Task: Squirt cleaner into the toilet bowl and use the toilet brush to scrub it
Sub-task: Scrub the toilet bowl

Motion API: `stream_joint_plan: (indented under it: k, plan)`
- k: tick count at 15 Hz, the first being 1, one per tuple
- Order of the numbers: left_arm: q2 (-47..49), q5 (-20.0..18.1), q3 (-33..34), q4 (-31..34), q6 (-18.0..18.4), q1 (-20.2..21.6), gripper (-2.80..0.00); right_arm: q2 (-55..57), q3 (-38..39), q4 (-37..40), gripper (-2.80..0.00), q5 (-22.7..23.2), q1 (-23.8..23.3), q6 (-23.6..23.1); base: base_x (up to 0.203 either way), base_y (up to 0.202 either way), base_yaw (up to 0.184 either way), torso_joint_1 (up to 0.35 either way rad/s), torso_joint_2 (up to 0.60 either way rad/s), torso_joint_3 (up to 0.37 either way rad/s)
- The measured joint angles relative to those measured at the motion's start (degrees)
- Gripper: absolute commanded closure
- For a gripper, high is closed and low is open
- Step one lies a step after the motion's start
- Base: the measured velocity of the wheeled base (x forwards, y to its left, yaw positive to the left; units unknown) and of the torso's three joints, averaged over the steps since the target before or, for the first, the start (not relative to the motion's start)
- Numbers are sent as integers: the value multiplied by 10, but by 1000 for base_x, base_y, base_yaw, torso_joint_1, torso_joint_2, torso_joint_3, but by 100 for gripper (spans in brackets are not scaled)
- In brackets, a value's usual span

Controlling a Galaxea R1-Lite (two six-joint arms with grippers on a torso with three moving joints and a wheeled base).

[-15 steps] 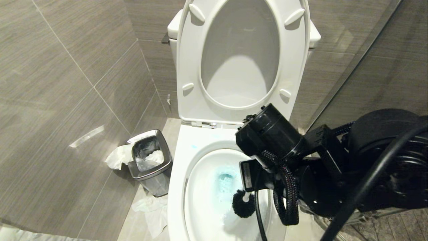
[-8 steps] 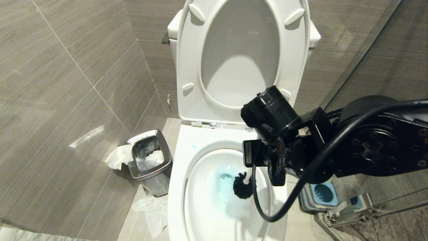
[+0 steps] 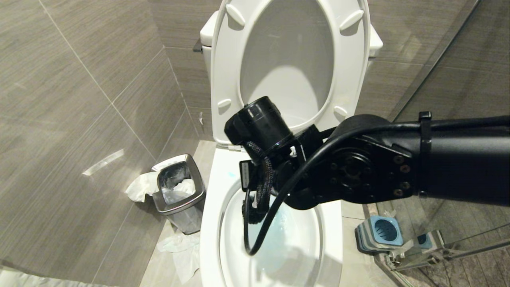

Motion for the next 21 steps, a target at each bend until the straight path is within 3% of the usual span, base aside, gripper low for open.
stream_joint_plan:
  k: [5,12,16,21]
  plan:
    - [0,0,0,0,0,0,0,-22,29,41,0,-2,69,31,0,0,0,0,0,0]
    - [0,0,0,0,0,0,0,-156,198,57,0,-10,95,62,0,0,0,0,0,0]
    - [0,0,0,0,0,0,0,-218,290,56,0,-21,61,83,0,0,0,0,0,0]
    - [0,0,0,0,0,0,0,-215,286,8,0,-19,-40,47,0,0,0,0,0,0]
